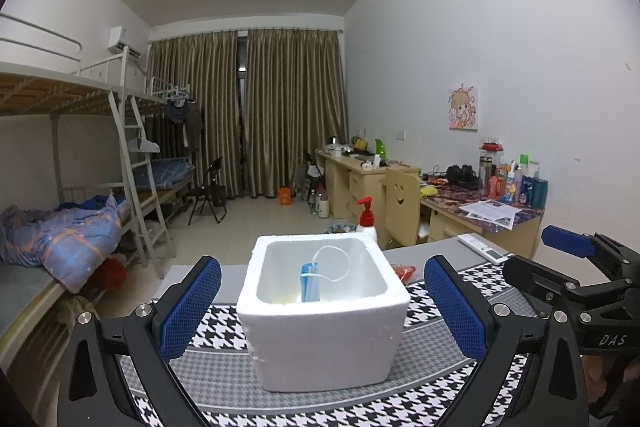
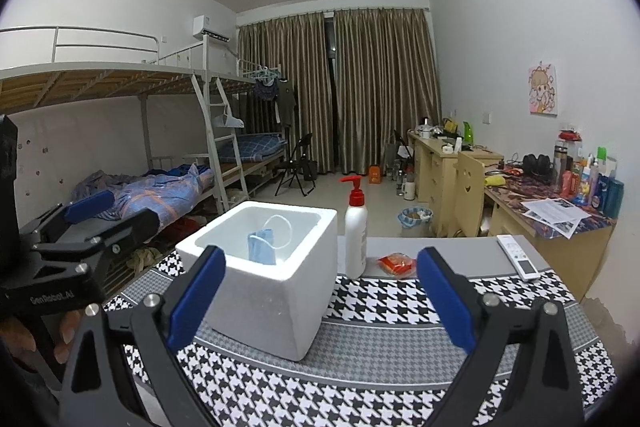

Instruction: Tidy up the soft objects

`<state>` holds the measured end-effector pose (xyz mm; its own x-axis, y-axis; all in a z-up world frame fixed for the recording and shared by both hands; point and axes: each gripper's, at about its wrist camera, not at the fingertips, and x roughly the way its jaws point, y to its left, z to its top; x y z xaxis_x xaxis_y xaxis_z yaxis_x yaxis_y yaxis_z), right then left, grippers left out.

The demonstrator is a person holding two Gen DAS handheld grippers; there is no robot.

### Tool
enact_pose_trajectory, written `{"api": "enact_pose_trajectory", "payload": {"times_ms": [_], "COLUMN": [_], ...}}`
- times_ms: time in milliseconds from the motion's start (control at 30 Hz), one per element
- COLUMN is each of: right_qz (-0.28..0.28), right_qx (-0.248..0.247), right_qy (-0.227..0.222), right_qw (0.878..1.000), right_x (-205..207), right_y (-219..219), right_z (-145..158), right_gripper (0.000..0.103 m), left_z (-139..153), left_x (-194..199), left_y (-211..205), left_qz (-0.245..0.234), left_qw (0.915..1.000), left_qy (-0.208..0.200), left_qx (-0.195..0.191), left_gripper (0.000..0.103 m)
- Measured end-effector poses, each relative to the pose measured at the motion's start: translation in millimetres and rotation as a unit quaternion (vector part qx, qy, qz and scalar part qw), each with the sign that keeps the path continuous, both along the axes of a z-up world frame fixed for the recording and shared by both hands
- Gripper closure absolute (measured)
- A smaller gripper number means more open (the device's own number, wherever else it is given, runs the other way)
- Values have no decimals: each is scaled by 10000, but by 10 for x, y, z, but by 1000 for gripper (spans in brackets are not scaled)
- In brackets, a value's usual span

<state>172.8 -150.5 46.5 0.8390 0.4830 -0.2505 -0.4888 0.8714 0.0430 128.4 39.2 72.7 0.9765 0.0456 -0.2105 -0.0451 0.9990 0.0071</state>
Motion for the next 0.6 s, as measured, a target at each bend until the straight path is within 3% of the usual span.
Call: {"api": "enact_pose_trajectory", "payload": {"times_ms": [600], "right_qz": [81], "right_qx": [104], "right_qy": [-103], "right_qw": [9999], "right_x": [-308], "right_y": [-71], "right_z": [-155], "right_gripper": [1], "left_z": [-159], "left_x": [-399], "left_y": [-163], "left_qz": [83], "left_qw": [9998], "left_qy": [-171], "left_qx": [69], "left_gripper": [1]}}
